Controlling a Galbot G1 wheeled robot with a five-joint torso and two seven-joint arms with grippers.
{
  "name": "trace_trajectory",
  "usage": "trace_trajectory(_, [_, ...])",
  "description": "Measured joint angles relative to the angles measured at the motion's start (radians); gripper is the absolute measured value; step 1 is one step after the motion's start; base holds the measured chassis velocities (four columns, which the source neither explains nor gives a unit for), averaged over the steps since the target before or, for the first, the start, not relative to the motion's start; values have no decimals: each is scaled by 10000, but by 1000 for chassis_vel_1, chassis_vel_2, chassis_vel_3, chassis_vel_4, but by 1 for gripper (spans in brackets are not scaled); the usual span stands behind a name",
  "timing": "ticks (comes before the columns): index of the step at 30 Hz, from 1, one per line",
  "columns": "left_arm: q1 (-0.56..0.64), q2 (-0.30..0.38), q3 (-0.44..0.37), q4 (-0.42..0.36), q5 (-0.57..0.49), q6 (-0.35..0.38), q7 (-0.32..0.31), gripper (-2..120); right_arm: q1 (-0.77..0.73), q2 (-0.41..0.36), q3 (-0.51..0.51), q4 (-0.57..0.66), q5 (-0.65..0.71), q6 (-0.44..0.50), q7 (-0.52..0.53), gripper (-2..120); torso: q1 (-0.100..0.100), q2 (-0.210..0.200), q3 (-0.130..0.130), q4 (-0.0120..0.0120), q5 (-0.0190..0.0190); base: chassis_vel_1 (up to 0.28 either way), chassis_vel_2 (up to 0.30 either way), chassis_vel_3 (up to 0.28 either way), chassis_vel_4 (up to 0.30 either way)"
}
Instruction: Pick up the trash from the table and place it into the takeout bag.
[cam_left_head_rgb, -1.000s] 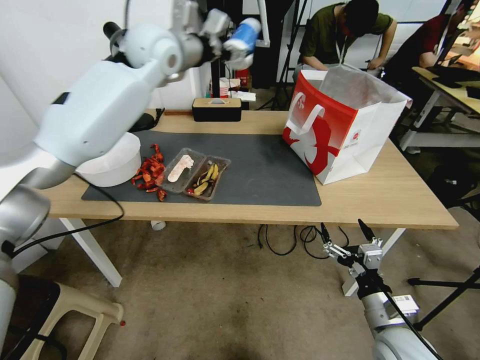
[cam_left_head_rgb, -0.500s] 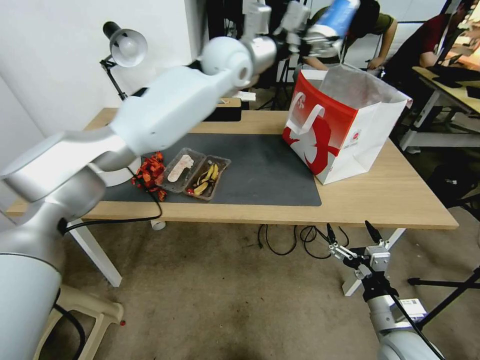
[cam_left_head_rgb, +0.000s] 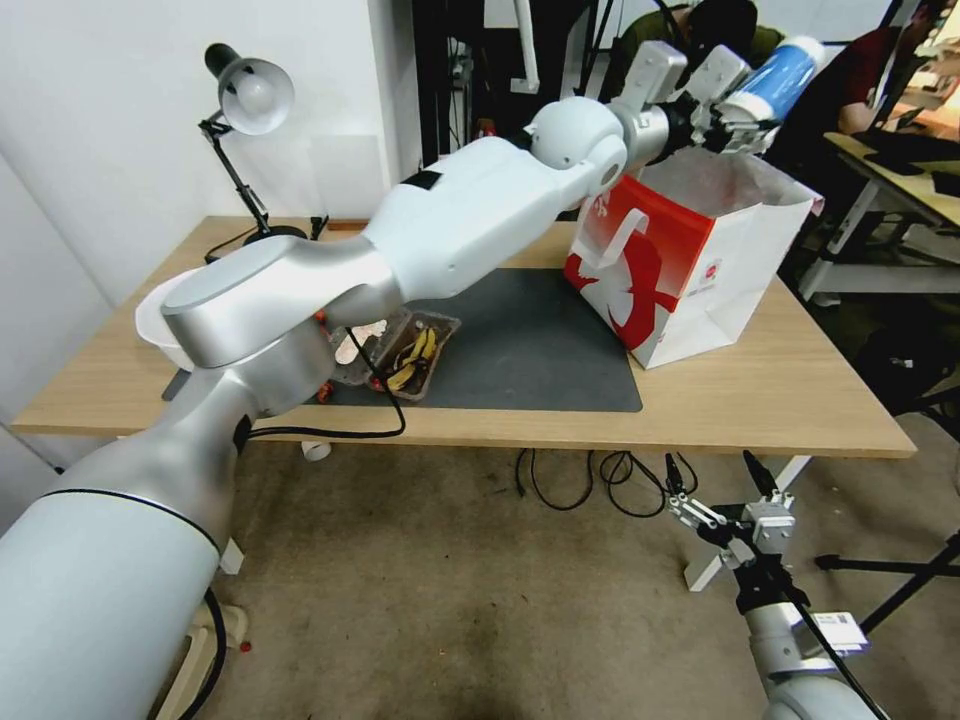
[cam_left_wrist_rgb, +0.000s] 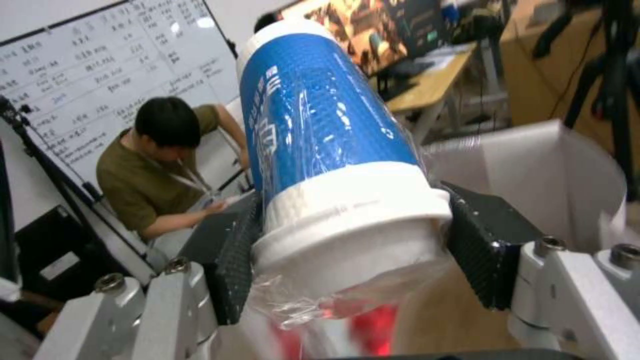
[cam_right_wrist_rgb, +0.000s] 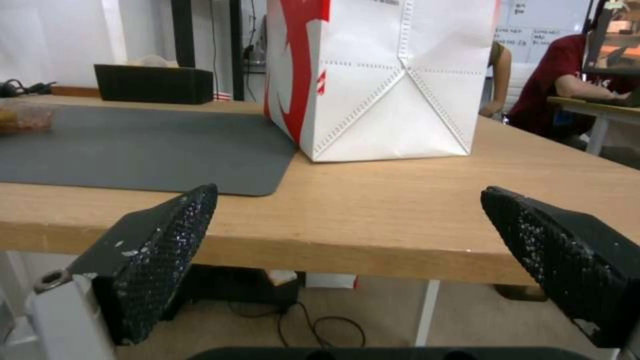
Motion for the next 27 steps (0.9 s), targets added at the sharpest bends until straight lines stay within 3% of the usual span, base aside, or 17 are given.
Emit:
trace_trajectory(15, [38,347,227,-353,363,520,555,61,-22,-27,-39,-110,56,137,-22,100,-1,-1,0,-5,0,0,0,0,0])
trace_trajectory(18, [-40,345,181,-471,195,735,784,74,-10,-36,-40,-102,56,137,-24,100,-1,-1,0,-6,0,0,0,0,0])
trace_trajectory(21, [-61,329,169,-494,150,768,817,79,2,-39,-41,-100,56,137,-24,100,-1,-1,0,-6,0,0,0,0,0])
trace_trajectory(23, [-64,272,133,-498,109,769,814,93,13,-30,-79,-74,56,137,-25,100,-1,-1,0,-5,0,0,0,0,0])
trace_trajectory(27, [-53,192,71,-465,105,761,807,99,10,-24,-105,-52,56,136,-35,100,-1,0,0,-5,0,0,0,0,0])
